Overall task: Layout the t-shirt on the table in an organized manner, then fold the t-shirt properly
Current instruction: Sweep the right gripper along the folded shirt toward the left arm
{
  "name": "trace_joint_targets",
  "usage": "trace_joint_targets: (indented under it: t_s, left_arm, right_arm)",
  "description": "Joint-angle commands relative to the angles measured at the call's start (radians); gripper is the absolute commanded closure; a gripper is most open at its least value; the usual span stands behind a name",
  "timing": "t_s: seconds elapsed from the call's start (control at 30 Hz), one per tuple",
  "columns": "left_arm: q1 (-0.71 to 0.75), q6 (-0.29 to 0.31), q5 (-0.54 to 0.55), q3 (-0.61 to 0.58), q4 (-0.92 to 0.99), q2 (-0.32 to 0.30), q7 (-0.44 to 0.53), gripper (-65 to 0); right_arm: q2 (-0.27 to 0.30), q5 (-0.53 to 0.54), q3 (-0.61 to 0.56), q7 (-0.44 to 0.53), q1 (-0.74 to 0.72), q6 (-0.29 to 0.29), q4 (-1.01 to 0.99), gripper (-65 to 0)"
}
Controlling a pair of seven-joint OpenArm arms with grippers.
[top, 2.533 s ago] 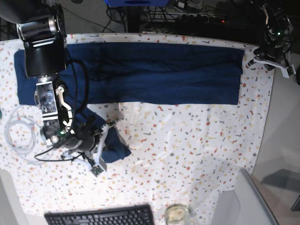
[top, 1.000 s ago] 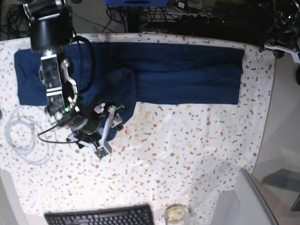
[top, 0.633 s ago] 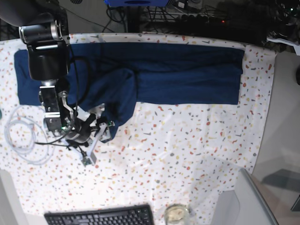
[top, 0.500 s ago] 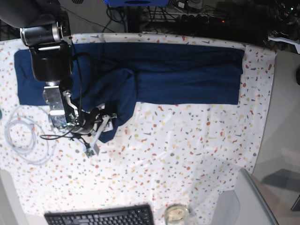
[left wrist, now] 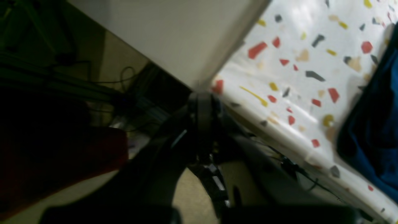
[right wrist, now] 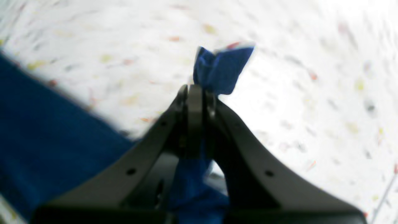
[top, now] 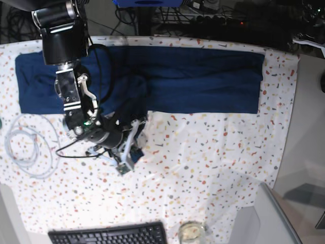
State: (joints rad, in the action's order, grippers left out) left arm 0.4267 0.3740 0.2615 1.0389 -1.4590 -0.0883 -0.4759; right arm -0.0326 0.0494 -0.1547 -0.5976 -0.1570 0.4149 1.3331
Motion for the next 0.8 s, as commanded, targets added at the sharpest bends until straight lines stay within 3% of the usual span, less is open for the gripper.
trace_joint_targets:
  t_s: [0.0, 0.23, 0.53, 0.77]
  left_arm:
    - [0.014, -0.002, 0.006, 0.008, -0.03, -0.021, 0.024, 0.0]
    - [0.025, -0.002, 0.006, 0.008, -0.036, -0.035, 0.024, 0.0]
    - [0.045, -0.002, 0.006, 0.008, -0.038, -0.035, 0.024, 0.0]
    - [0.048, -0.002, 0.006, 0.008, -0.03, -0.035, 0.022, 0.0]
  right_arm:
    - [0.0, 0.011, -0.036, -0.011, 0.003, 0.006, 0.089, 0.0]
    - [-0.008, 0.011, -0.297, -0.114, 0.118, 0.003, 0.474, 0.0]
    - [-0.083, 0.01, -0.469, -0.141, 0.096, 0.003, 0.507, 0.0]
    - [-0.099, 0.01, -0.598, -0.167, 0.096, 0.003, 0.569, 0.0]
